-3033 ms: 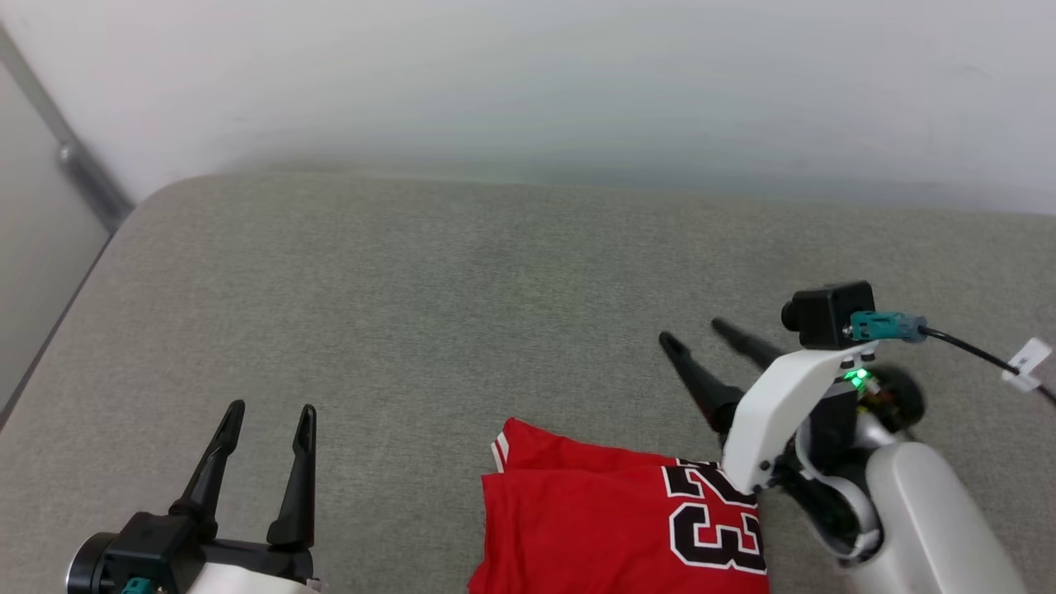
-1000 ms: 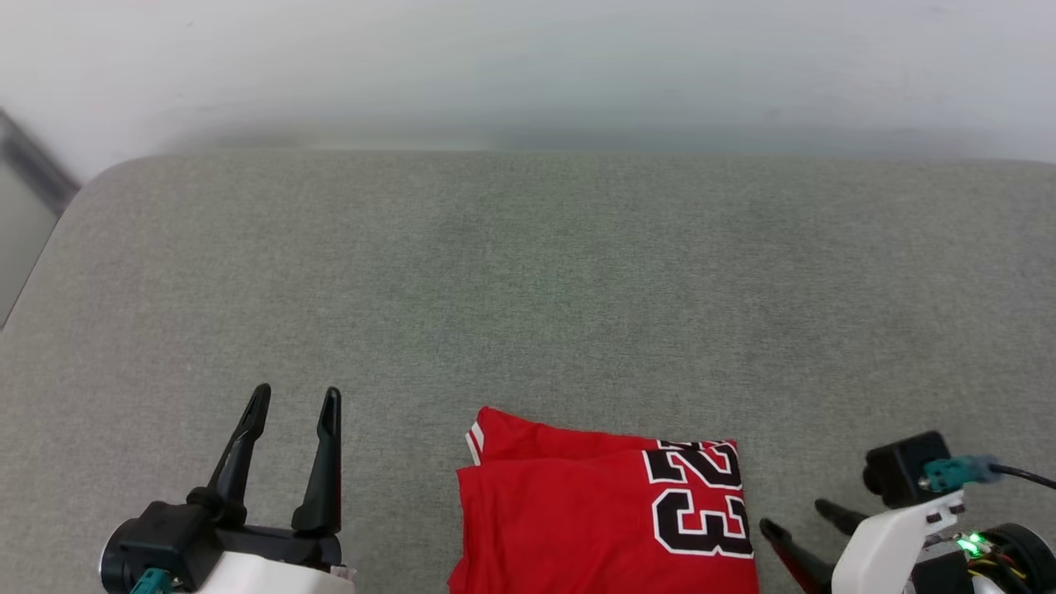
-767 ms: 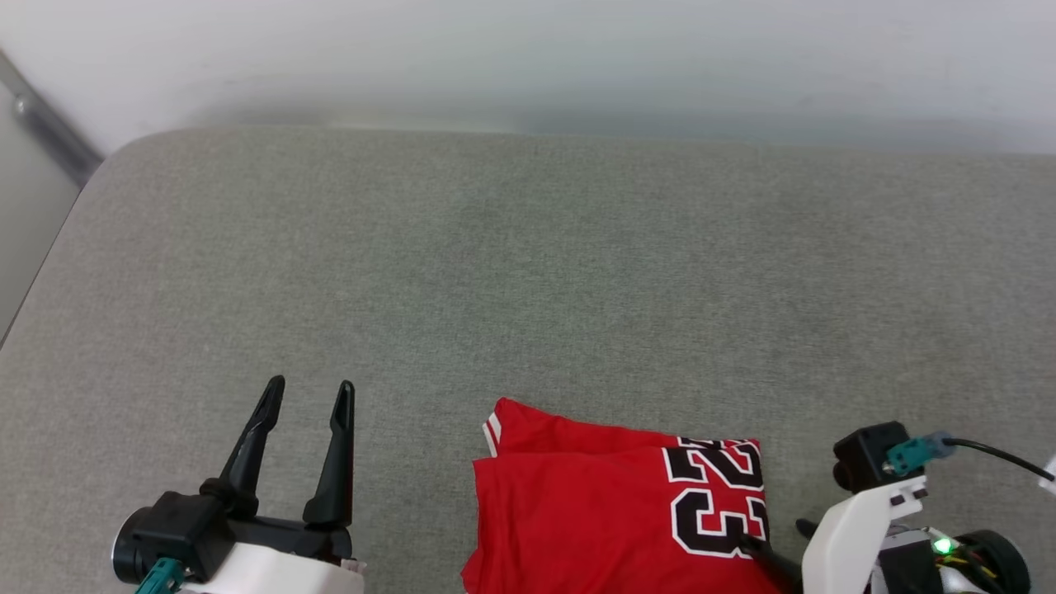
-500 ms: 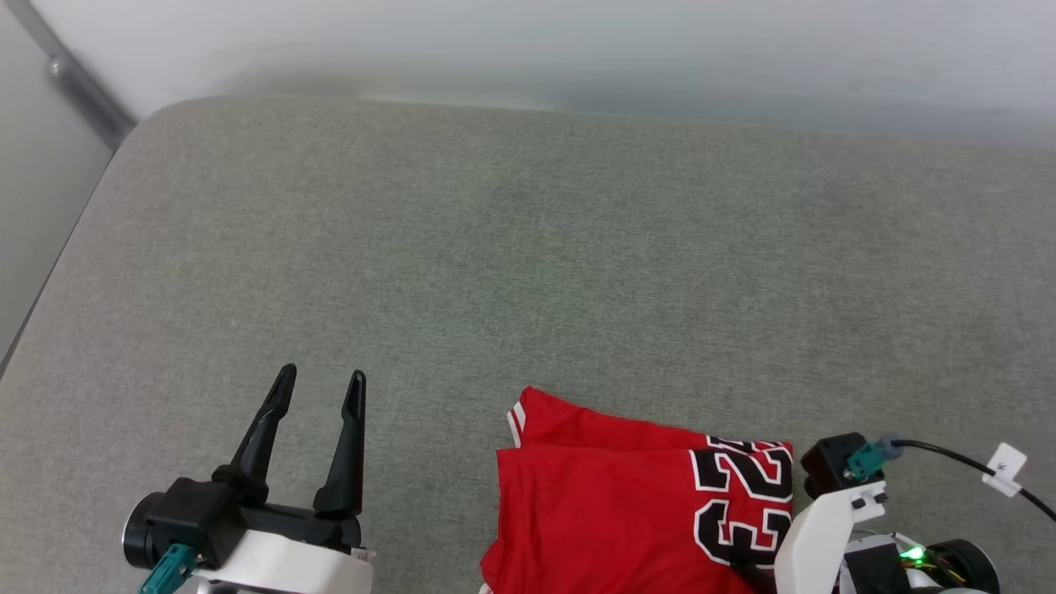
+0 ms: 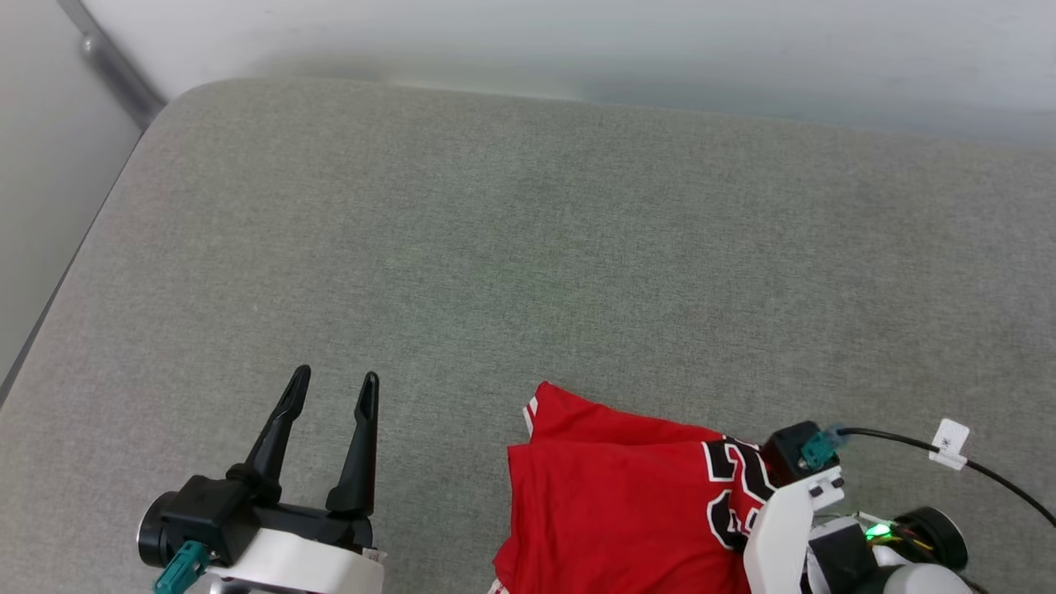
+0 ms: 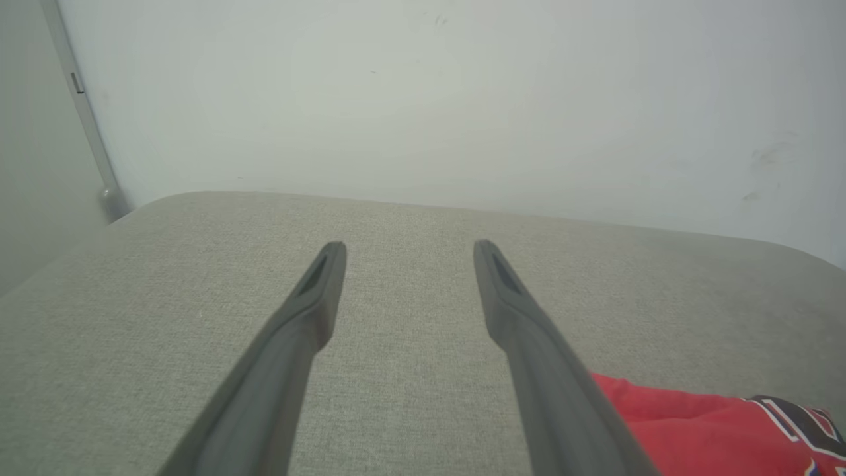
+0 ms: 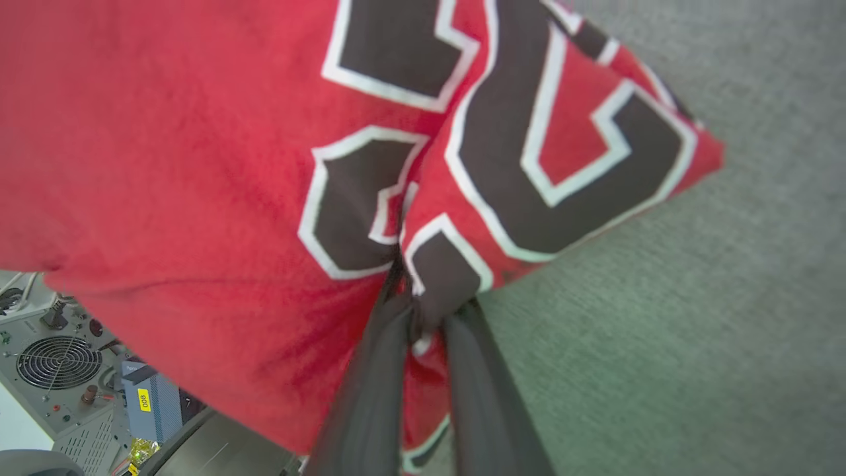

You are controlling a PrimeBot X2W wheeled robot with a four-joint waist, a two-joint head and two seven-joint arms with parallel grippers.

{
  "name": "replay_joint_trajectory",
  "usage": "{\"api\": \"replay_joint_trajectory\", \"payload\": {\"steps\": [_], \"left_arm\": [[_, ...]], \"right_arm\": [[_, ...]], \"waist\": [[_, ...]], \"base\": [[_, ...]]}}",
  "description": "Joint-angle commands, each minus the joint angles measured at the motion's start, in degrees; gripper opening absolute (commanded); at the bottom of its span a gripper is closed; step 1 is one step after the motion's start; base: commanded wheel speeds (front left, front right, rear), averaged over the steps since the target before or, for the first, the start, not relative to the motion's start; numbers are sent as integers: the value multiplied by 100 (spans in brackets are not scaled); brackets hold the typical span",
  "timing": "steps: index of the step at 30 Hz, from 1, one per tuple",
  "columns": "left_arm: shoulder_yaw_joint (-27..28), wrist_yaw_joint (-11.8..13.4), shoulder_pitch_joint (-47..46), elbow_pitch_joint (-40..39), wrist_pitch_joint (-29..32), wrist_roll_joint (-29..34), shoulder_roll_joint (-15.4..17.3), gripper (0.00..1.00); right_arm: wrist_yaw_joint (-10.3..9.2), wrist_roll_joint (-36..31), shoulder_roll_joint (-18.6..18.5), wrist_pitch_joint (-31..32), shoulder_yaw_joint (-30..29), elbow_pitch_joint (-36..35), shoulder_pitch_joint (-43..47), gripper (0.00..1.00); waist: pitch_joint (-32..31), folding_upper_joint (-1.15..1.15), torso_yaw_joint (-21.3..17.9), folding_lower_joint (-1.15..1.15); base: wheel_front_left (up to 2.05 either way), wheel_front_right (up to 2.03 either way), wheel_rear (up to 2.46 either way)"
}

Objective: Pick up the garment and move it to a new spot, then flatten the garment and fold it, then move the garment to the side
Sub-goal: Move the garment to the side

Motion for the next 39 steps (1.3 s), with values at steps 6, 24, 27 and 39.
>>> {"api": "replay_joint_trajectory", "payload": {"steps": [6, 24, 27, 39], "left_arm": [[90, 6, -62, -24, -12, -5, -20, 100], [-713, 7, -776, -486, -12, 192, -3, 100], [-793, 6, -981, -590, -12, 256, 77, 100], [-1270, 7, -1885, -1093, -12, 330, 573, 100]], "right_arm": [[-12, -416, -617, -173, 344, -54, -403, 0], [-6, -909, -3645, -211, 930, -1303, -1628, 0], [-10, -908, -3893, -396, 573, -1154, -1640, 0], [-9, -1185, -4118, -1474, -865, 189, -1906, 0]], "waist": [[-65, 0, -291, 0], [752, 0, -2179, 0], [1063, 0, -2429, 0], [2172, 0, -2587, 0]], "base": [[0, 0, 0], [0, 0, 0], [0, 0, 0], [0, 0, 0]]}}
